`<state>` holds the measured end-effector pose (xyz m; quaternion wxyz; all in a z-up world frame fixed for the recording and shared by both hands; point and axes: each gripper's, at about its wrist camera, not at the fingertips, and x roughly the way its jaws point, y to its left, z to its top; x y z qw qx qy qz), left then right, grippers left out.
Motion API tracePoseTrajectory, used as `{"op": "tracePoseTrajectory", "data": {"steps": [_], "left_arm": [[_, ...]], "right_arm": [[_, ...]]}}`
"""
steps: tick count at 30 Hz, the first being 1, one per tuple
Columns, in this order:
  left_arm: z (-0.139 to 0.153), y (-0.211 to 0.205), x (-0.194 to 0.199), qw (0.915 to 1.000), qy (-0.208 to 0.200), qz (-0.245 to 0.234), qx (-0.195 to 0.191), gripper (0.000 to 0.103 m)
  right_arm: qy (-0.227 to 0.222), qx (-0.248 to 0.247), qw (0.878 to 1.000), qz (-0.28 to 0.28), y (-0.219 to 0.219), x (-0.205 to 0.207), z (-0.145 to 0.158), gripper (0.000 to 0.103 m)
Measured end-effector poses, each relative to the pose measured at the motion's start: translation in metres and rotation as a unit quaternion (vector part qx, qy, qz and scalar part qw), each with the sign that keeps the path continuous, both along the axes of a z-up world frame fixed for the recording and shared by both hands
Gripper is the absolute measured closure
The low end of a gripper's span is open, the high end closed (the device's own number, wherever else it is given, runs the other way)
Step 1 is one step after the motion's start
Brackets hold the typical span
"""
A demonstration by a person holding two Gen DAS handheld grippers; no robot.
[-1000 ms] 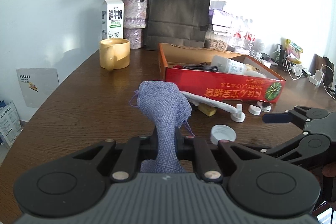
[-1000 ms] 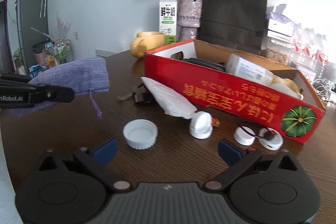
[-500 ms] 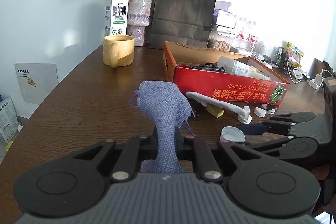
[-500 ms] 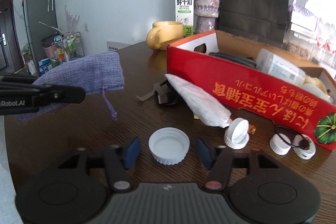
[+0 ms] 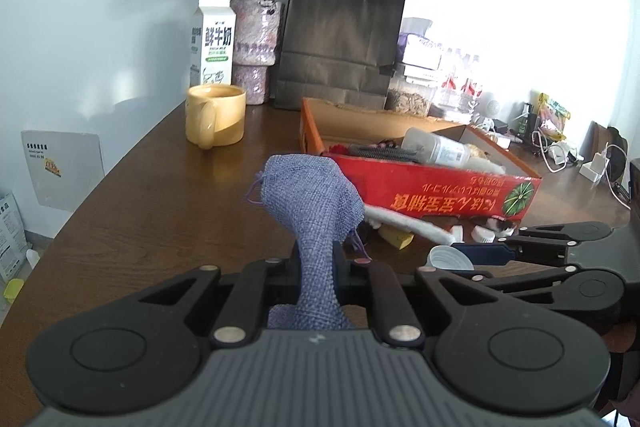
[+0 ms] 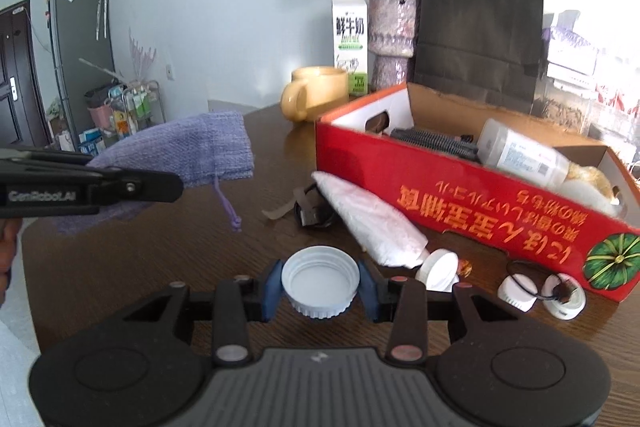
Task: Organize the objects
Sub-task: 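Hold the grey bag with the left tool while the right tool grasps a white bottle cap, then carry the grey bag and white cap with both tools over the red box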
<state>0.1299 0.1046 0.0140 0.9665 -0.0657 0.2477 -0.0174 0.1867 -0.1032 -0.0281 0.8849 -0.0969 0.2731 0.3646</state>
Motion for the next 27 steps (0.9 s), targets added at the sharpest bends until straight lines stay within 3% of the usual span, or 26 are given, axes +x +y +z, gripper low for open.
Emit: {"op": "tracePoseTrajectory", "data": {"steps": [14,27], "left_arm": [[0.03,-0.037,0.037,0.9988,-0.039,-0.029,-0.001,0.091],[0.05,-0.077,0.108,0.9976,-0.065,-0.022,0.008,0.092]], "right_arm": [[-0.056,0.028,0.997,-0.051,-0.039,0.027,0.034,0.064],[-0.096,0.06,0.99,-0.087,-0.075,0.097,0.057,0.064]]}}
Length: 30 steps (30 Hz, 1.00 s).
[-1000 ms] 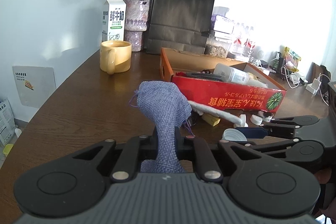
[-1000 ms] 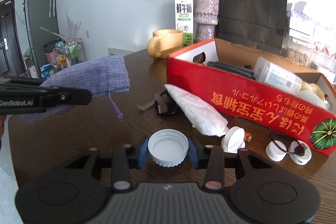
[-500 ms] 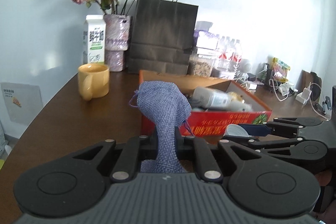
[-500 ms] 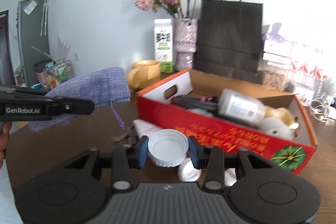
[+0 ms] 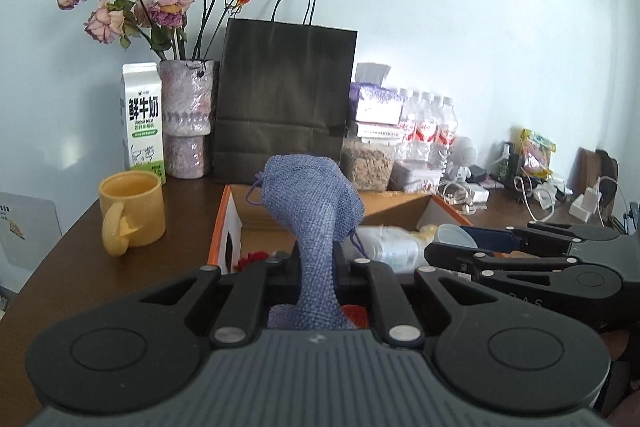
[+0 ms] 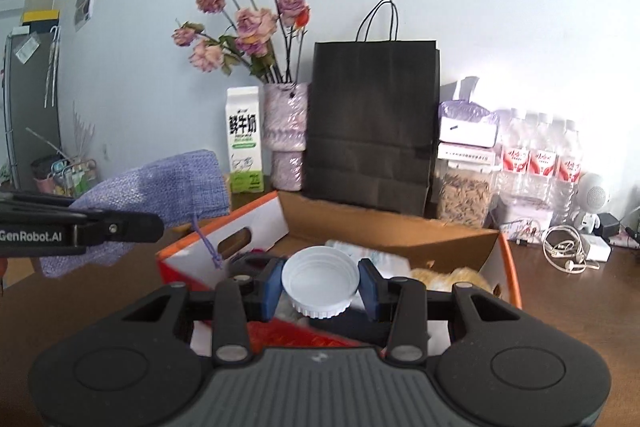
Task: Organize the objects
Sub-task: 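Carry the grey bag and white cap with both tools over the red box, then open both tools to drop the bag and cap into the box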
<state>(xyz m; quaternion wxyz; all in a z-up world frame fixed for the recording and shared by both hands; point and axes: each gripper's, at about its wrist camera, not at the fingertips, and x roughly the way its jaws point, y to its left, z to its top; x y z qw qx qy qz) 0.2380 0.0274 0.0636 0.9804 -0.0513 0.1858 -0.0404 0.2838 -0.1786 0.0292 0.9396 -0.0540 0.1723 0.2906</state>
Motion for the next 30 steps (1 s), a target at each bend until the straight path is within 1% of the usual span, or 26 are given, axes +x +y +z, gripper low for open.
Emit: {"op": "tracePoseTrajectory", "data": {"steps": [3,6,9,11,17,23,30], "left_arm": [[0.001,0.0,0.022,0.9999,0.001,0.003,-0.016,0.092],[-0.003,-0.005,0.047,0.9998,0.017,0.003,-0.004,0.092],[-0.01,-0.012,0.067,0.9996,0.028,-0.004,0.005,0.092],[-0.014,-0.015,0.078,0.9995,0.031,-0.008,0.006,0.092],[-0.019,-0.017,0.107,0.9993,0.037,-0.008,-0.002,0.092],[-0.027,-0.013,0.13,0.9985,0.052,-0.011,-0.007,0.092],[-0.033,-0.011,0.143,0.9983,0.059,-0.002,0.0,0.091]], "right_arm": [[-0.005,-0.014,1.0,-0.01,0.0,0.02,0.004,0.064],[-0.011,-0.013,1.0,-0.023,-0.002,0.038,0.004,0.064],[-0.003,-0.001,0.999,-0.034,-0.006,0.058,0.0,0.064],[0.005,0.001,0.999,-0.039,-0.009,0.07,-0.003,0.064],[0.008,-0.005,0.998,-0.058,-0.018,0.096,-0.008,0.064],[0.019,-0.01,0.996,-0.081,-0.027,0.121,-0.016,0.064],[0.026,-0.018,0.996,-0.084,-0.024,0.136,-0.025,0.064]]}}
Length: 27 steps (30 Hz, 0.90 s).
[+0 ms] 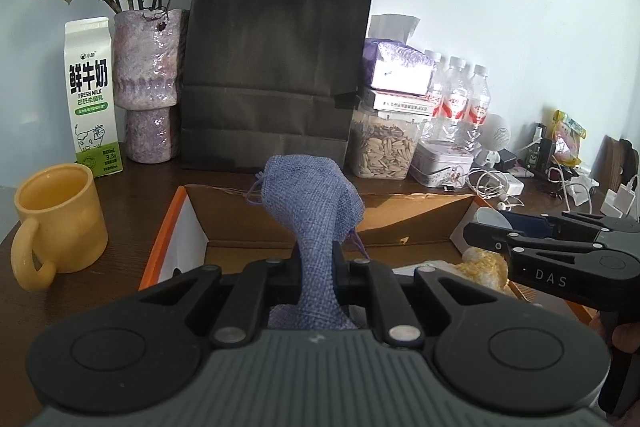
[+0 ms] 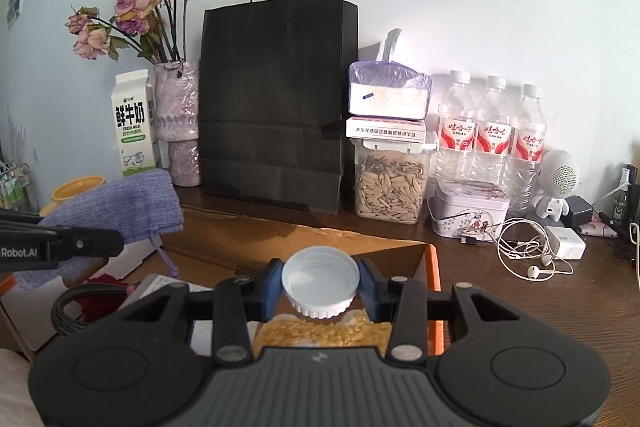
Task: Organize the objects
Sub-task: 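Open both tools to drop the bag and cap into the box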
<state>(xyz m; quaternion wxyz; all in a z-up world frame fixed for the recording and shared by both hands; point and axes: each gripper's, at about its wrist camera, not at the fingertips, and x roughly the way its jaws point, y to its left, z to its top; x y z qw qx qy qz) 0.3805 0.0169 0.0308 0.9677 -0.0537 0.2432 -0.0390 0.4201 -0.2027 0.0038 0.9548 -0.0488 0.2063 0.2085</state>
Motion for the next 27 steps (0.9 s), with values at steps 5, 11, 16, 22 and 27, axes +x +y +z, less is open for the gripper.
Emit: {"op": "tracePoseTrajectory", "data": {"steps": [5,11,16,22,27], "left_arm": [[-0.001,0.008,0.001,0.9994,-0.005,0.034,-0.011,0.0],[0.001,0.007,-0.002,0.999,-0.014,0.043,-0.004,0.0],[0.001,0.006,-0.002,0.9989,-0.011,0.046,-0.003,0.0],[0.003,0.003,-0.006,0.999,-0.015,0.042,0.0,0.0],[0.008,0.001,-0.016,0.9987,-0.025,0.043,0.002,0.0]], "right_arm": [[0.005,0.011,1.0,0.005,-0.001,0.002,0.0,0.013],[-0.009,0.012,1.0,0.004,0.0,-0.005,0.003,0.0],[-0.008,0.008,1.0,0.005,0.002,-0.006,0.003,0.0],[-0.01,0.002,1.0,0.007,0.004,-0.009,0.003,0.0],[-0.018,-0.003,1.0,0.005,0.006,-0.017,0.004,0.0]]}}
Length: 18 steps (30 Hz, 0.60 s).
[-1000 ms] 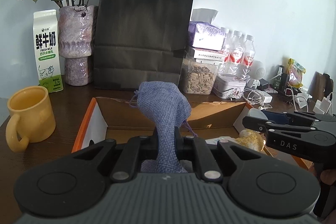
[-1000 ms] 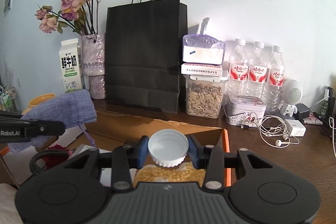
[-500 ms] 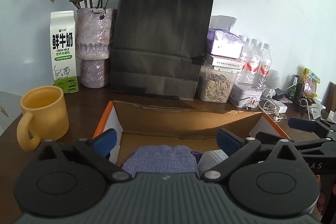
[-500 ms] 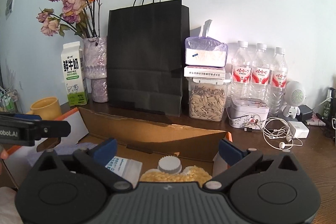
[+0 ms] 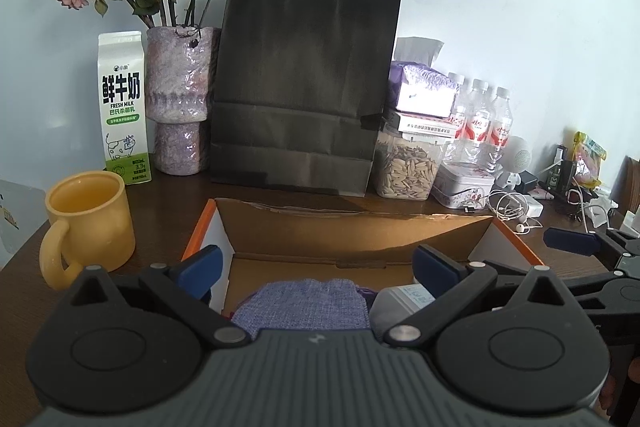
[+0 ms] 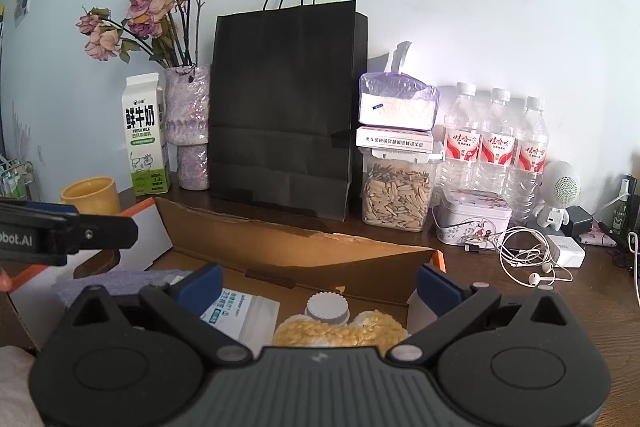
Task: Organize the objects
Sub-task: 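Open both tools to drop the bag and cap into the box, then move both tools back to the items lying beside the box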
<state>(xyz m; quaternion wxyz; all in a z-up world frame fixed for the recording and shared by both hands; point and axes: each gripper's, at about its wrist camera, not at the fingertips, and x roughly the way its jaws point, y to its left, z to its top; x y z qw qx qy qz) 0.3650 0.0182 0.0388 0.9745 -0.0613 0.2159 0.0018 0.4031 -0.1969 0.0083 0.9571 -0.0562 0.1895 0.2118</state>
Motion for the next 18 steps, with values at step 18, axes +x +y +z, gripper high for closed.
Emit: {"op": "tracePoseTrajectory", "data": {"steps": [18], "left_arm": [[0.017,0.008,-0.074,0.9998,-0.016,0.009,-0.006,0.0]], "right_arm": [[-0.012,0.004,1.0,-0.005,-0.008,-0.069,0.011,0.0]]}}
